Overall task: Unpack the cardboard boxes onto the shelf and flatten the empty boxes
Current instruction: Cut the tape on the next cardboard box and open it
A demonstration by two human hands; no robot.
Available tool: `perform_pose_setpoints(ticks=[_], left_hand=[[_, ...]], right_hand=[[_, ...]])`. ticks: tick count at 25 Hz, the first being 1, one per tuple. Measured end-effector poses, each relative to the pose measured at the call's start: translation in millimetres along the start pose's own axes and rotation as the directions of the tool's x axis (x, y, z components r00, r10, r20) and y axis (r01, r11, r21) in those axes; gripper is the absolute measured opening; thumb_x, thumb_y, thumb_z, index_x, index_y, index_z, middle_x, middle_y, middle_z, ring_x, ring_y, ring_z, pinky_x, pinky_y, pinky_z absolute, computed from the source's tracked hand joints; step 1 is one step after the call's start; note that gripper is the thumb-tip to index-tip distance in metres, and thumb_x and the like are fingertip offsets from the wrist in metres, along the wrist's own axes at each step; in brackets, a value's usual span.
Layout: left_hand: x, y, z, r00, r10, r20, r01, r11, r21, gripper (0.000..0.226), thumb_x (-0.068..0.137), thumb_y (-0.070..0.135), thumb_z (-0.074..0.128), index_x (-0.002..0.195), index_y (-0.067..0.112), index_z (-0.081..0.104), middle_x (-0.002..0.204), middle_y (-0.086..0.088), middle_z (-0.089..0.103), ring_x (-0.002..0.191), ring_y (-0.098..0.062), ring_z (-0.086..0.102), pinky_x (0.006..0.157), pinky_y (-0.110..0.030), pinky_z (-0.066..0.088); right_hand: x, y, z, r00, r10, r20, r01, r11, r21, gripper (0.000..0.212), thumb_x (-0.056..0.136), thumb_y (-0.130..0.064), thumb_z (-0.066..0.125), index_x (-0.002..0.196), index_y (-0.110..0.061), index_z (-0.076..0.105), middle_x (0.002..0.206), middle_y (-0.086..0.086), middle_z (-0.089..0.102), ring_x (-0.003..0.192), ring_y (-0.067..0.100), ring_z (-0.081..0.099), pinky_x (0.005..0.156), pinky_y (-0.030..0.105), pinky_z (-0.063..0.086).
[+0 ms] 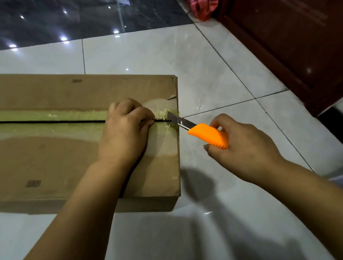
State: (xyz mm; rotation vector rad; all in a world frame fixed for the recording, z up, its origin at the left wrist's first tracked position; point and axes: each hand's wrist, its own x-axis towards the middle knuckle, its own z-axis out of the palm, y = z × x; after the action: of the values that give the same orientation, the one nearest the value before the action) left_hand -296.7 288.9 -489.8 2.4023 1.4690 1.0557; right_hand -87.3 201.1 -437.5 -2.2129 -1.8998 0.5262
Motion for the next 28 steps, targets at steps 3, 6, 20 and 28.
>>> perform_pose_setpoints(ticks=[3, 6, 20, 28], left_hand=[[-3.3, 4.2, -4.4, 1.000, -0.010, 0.030, 0.007, 0.996, 0.093, 0.007, 0.084, 0.012, 0.069, 0.086, 0.006, 0.071, 0.088, -0.011, 0.058, 0.082, -0.034, 0.055, 0.066, -0.033, 0.043], [-6.0, 8.6, -9.9, 0.998, -0.040, 0.048, 0.031, 0.983, 0.178, 0.013, 0.082, 0.015, 0.072, 0.083, 0.004, 0.067, 0.086, -0.012, 0.059, 0.079, -0.033, 0.056, 0.063, -0.029, 0.037], [-14.9, 10.8, -13.4, 0.979, -0.132, 0.158, 0.090, 0.964, 0.250, 0.035, 0.089, 0.033, 0.043, 0.099, 0.010, 0.069, 0.098, -0.009, 0.061, 0.088, -0.033, 0.054, 0.071, -0.035, 0.043], [1.1, 17.8, -15.1, 0.948, -0.277, 0.158, 0.242, 0.947, 0.211, 0.026, 0.089, 0.033, 0.044, 0.097, 0.016, 0.062, 0.104, 0.001, 0.054, 0.097, -0.023, 0.042, 0.081, -0.031, 0.026]], right_hand=[[8.0, -6.7, 6.6, 1.000, 0.018, -0.005, -0.017, 0.998, 0.063, 0.042, 0.091, -0.049, 0.056, 0.126, -0.031, 0.042, 0.098, -0.009, 0.048, 0.082, 0.018, 0.050, 0.068, 0.027, 0.037], [14.3, -15.7, 14.3, 0.999, 0.000, 0.038, -0.008, 0.978, 0.209, 0.044, 0.089, -0.053, 0.057, 0.123, -0.029, 0.042, 0.101, -0.007, 0.051, 0.085, 0.017, 0.054, 0.067, 0.029, 0.042], [22.7, -39.7, 29.2, 0.996, -0.033, 0.079, 0.004, 0.942, 0.334, 0.052, 0.074, -0.052, 0.076, 0.105, -0.037, 0.037, 0.104, -0.011, 0.050, 0.093, 0.018, 0.057, 0.080, 0.034, 0.052], [34.2, -22.4, 24.2, 0.995, -0.006, 0.103, -0.045, 0.874, 0.485, 0.022, 0.086, -0.042, 0.066, 0.096, -0.026, 0.054, 0.092, 0.000, 0.061, 0.081, 0.025, 0.063, 0.079, 0.049, 0.055]])
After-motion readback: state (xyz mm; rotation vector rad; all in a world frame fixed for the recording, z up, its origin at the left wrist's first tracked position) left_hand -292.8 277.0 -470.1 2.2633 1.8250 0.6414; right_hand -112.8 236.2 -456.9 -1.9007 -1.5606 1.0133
